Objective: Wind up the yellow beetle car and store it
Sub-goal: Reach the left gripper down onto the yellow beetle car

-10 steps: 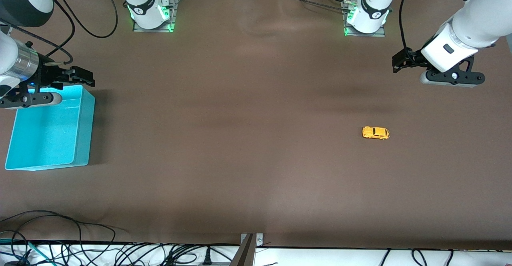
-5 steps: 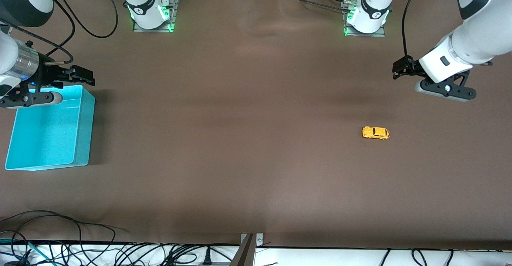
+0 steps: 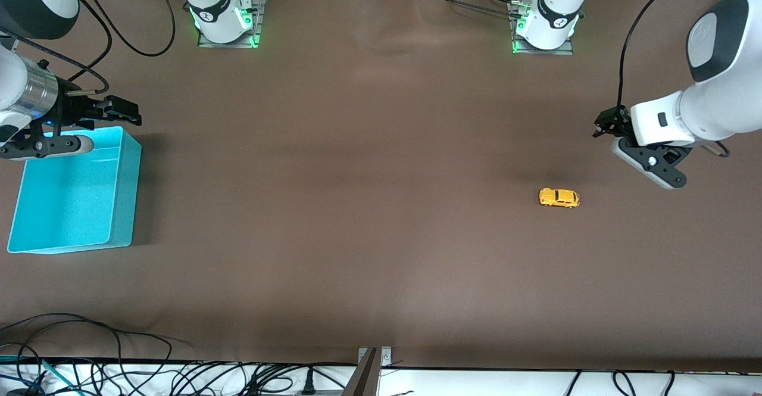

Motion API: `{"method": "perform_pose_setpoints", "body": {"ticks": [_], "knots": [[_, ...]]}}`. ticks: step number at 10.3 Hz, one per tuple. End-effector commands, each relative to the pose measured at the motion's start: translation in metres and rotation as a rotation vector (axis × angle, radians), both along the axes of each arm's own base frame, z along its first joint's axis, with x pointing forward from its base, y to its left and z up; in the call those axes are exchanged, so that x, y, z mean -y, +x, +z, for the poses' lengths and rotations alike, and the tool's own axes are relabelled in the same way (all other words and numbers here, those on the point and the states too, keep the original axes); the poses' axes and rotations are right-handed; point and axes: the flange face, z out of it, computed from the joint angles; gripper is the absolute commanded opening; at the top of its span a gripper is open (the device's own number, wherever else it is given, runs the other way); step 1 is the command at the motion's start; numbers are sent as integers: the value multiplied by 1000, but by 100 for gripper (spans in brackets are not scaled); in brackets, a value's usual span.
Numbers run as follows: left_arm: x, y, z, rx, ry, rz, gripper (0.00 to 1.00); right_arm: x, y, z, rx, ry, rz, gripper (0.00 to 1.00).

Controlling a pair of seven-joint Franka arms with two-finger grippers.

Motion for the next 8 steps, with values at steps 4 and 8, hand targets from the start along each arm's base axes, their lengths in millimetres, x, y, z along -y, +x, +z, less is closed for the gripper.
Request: {"method": "perform_pose_setpoints", "body": {"ticks": [4,8], "knots": [[-27,39,-110,-27,-114,-428,100,0,0,7,-5,-9,0,100],[-25,36,-201,33,-102,-668,100,0,0,7,-5,-8,0,100]]}}
